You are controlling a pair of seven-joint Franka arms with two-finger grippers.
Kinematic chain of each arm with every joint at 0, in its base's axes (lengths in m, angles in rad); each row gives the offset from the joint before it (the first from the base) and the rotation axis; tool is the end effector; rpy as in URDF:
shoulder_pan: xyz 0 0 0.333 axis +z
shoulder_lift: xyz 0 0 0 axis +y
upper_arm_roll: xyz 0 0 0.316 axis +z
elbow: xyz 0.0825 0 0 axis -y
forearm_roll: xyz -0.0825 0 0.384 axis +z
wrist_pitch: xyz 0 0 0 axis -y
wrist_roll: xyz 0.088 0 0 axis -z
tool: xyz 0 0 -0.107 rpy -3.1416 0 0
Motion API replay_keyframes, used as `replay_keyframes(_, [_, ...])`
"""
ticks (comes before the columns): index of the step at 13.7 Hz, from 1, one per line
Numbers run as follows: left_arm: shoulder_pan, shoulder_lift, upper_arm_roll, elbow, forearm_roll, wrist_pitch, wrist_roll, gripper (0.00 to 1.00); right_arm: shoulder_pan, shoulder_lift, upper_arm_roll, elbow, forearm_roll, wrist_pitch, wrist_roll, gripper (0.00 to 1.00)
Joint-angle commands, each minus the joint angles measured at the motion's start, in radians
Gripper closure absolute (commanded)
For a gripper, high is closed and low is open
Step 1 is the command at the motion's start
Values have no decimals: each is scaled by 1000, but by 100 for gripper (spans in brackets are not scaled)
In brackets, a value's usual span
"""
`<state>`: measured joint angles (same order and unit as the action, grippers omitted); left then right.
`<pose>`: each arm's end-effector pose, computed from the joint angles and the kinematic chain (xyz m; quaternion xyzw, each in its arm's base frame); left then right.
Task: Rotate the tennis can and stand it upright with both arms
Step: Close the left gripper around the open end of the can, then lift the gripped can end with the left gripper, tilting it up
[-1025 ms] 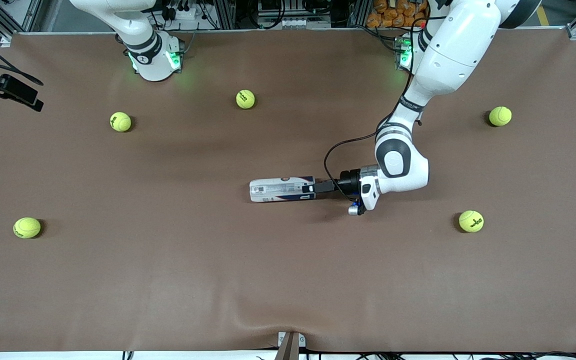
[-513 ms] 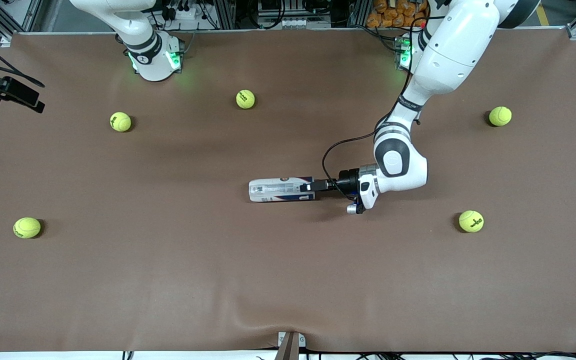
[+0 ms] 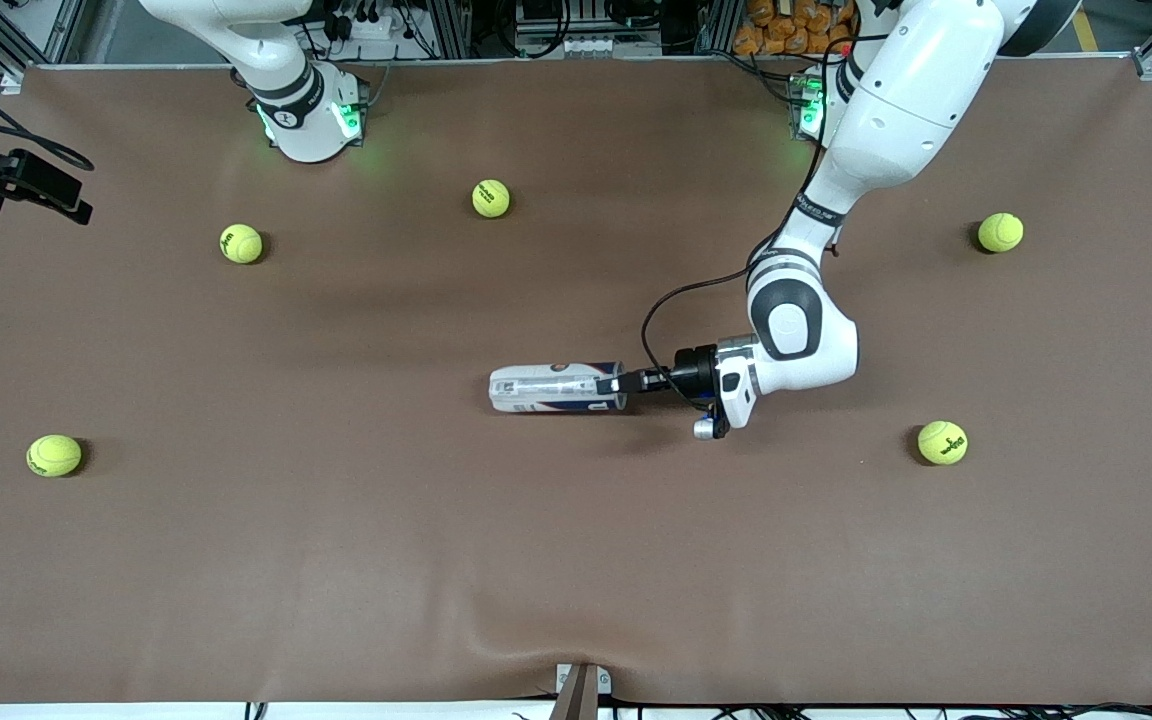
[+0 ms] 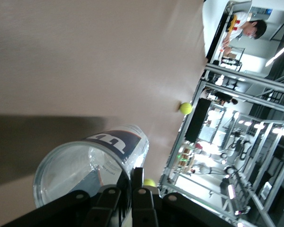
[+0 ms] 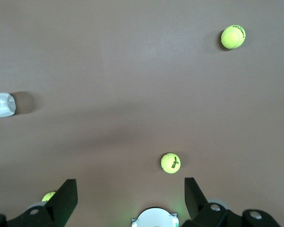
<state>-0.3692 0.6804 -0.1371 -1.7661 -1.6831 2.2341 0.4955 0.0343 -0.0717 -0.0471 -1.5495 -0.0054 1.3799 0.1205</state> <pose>0.5690 -0.3412 0.1891 0.8051 0.1563 -0.0858 0.5657 0.5114 -0.0082 0.6568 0.9966 -0.0668 -0.0488 0.0036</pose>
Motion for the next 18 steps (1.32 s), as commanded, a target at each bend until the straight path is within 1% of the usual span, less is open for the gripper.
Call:
replay_keyframes(1, [-22, -21, 5, 51, 15, 15, -89, 100, 7, -7, 1, 2, -15, 2, -15, 0])
replay_keyframes(2, [-40, -24, 7, 69, 61, 36, -127, 100, 16, -7, 1, 2, -15, 2, -13, 0])
replay_keyframes(3, [-60, -28, 10, 85, 119, 85, -170, 100, 18, -5, 1, 2, -15, 4, -13, 0])
replay_keyframes(4, [-69, -44, 8, 95, 194, 116, -236, 100, 19, -5, 1, 3, -15, 4, -10, 0])
replay_keyframes(5, [-79, -47, 8, 114, 270, 121, -315, 100, 19, -3, 1, 0, -15, 2, -9, 0])
replay_keyframes(8, [-120, -48, 11, 216, 530, 122, -614, 100, 18, -2, 0, 2, -15, 5, -13, 0])
replay_keyframes(9, [-129, -48, 11, 252, 631, 122, -746, 100, 18, 0, 0, 2, -15, 7, -13, 0])
replay_keyframes(11, [-138, -61, 4, 328, 869, 116, -1007, 100, 18, 0, 0, 3, -15, 7, -16, 0])
replay_keyframes(12, [-146, -62, -1, 344, 990, 113, -1120, 100, 19, 0, 0, 2, -13, 7, -16, 0])
replay_keyframes(14, [-209, -71, 4, 352, 1185, 111, -1343, 100, 21, 1, 1, 2, -15, 8, -16, 0])
replay_keyframes(15, [-221, -81, 1, 372, 1265, 98, -1403, 100, 21, 7, 0, 2, -13, 10, -16, 0])
replay_keyframes(16, [-235, -102, 1, 376, 1357, 31, -1432, 100, 21, 9, 0, 2, -12, 17, -16, 0])
replay_keyframes(17, [-238, -123, 1, 387, 1429, -76, -1463, 100, 21, 9, 1, 2, -11, 18, -16, 0])
replay_keyframes(18, [-237, -140, -1, 405, 1466, -159, -1504, 100, 21, 9, 0, 0, -11, 18, -16, 0])
